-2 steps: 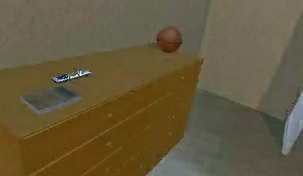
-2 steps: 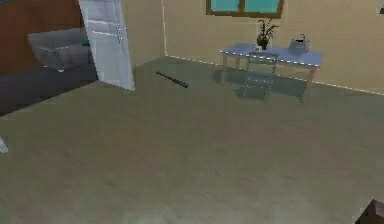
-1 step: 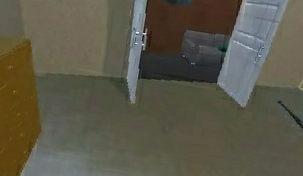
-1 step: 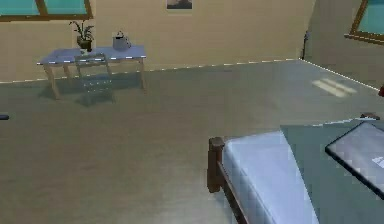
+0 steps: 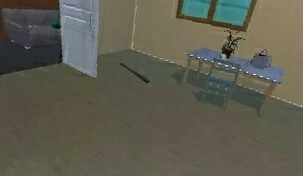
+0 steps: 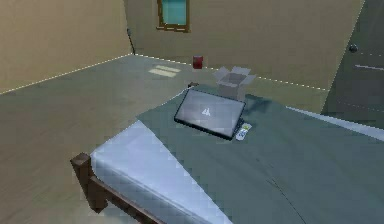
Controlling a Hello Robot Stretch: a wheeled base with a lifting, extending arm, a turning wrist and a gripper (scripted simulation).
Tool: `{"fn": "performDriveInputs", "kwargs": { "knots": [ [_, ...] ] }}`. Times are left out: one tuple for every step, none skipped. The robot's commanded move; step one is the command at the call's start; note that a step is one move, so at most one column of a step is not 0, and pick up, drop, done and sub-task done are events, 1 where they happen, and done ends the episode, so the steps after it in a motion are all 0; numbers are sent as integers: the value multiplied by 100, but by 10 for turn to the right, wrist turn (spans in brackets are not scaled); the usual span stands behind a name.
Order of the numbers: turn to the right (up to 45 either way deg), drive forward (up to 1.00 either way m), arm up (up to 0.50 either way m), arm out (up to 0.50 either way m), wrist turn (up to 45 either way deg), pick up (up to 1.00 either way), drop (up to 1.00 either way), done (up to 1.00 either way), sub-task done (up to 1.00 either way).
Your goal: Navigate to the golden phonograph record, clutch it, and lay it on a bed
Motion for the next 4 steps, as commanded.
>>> {"fn": "performDriveInputs", "kwargs": {
  "knots": [
    [180, 0, 0, 0, 0, 0, 0, 0, 0],
    [0, 0, 22, 0, 0, 0, 0, 0, 0],
    [0, 0, 0, 38, 0, 0, 0, 0, 0],
    [0, 0, 0, 0, 450, 0, 0, 0, 0]
  ]
}}
